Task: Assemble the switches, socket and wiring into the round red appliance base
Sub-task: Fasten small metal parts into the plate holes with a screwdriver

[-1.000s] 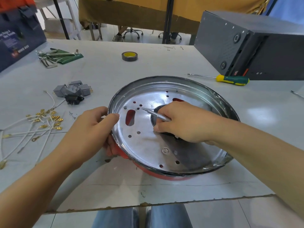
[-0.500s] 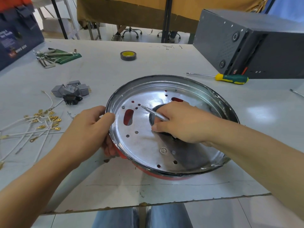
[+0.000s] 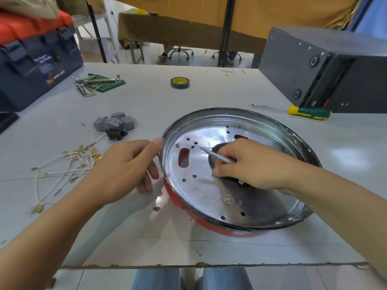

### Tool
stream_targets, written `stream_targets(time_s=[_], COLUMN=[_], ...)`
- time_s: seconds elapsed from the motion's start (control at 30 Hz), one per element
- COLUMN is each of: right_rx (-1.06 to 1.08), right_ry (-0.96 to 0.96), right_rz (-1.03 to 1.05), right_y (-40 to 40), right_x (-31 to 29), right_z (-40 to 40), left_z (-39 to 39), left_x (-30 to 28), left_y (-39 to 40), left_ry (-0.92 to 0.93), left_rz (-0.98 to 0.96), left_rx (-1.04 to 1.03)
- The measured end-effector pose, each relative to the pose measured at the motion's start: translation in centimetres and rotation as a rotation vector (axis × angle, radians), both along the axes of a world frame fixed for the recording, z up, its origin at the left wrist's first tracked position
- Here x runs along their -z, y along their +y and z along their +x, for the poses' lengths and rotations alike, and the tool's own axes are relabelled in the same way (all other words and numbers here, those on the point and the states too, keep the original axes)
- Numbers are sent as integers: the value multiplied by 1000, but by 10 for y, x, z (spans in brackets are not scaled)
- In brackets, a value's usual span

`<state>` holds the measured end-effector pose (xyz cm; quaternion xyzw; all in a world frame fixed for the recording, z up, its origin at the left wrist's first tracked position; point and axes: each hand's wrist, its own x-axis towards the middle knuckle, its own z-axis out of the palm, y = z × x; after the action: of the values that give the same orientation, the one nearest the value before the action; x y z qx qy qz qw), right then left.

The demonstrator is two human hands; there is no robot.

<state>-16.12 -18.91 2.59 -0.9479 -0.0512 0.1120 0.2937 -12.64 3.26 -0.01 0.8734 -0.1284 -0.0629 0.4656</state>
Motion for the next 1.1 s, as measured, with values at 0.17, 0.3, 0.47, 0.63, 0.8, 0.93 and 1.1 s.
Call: stream_targets(time_s=[0.17, 0.3, 0.47, 0.63, 0.8, 0.93, 1.1], right_rx=[15, 33, 58, 65, 81, 94, 75], right_ry=[23, 45, 54, 68, 83, 99, 89], right_rz=[39, 45, 69, 81, 75, 52, 26], right_y=[1, 0, 0, 0, 1, 6, 12], right_x=[-1, -1, 0, 0, -1, -2, -4], right_z=[-1, -2, -1, -1, -1, -2, -2], left_z=[24, 37, 49, 55, 53, 47, 35], left_x=[-2, -5, -8, -3, 2, 2, -10], left_y=[42, 64, 70, 60, 58, 58, 55], left_ry=[-354, -370, -348, -315, -329, -370, -362], left_rz=[307, 450, 587, 673, 690, 554, 247], left_rx=[-161, -125, 5, 69, 63, 64, 154])
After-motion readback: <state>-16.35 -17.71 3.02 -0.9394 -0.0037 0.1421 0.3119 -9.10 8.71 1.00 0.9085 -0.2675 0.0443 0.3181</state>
